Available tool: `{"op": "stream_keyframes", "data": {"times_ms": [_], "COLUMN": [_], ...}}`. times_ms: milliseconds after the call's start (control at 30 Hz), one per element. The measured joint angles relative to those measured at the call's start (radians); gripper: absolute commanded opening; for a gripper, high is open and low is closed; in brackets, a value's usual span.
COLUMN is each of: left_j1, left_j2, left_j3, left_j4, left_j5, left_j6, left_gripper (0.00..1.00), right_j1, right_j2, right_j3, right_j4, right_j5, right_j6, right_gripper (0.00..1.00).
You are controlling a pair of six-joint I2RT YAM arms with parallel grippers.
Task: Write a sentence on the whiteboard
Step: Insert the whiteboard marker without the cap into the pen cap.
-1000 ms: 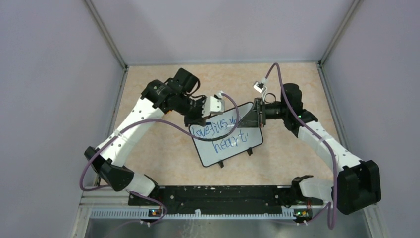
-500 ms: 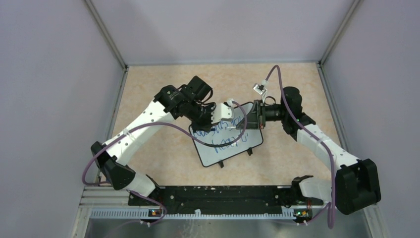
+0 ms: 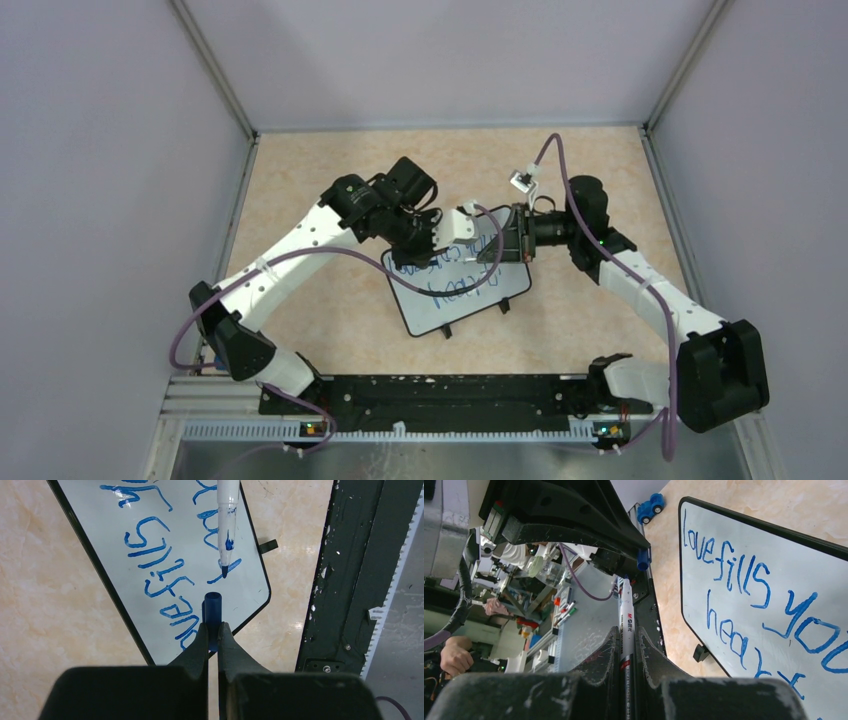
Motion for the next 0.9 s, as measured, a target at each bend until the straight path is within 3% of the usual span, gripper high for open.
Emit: {"op": "stream_keyframes", "data": {"times_ms": [900], "left_j1": [-0.012], "left_j2": [0.020], "left_j3": [0.049], "left_j4": [-0.010], "left_j5": [0.057], "left_j6": [0.002], "left_gripper": [0.00], "right_j1": [0.022], "right_j2": [0.022], "right_j3": [0.000], "right_j4": [-0.059], "right_j5": [0.031], "right_j6": [-0.064], "right_gripper": [0.00]}}
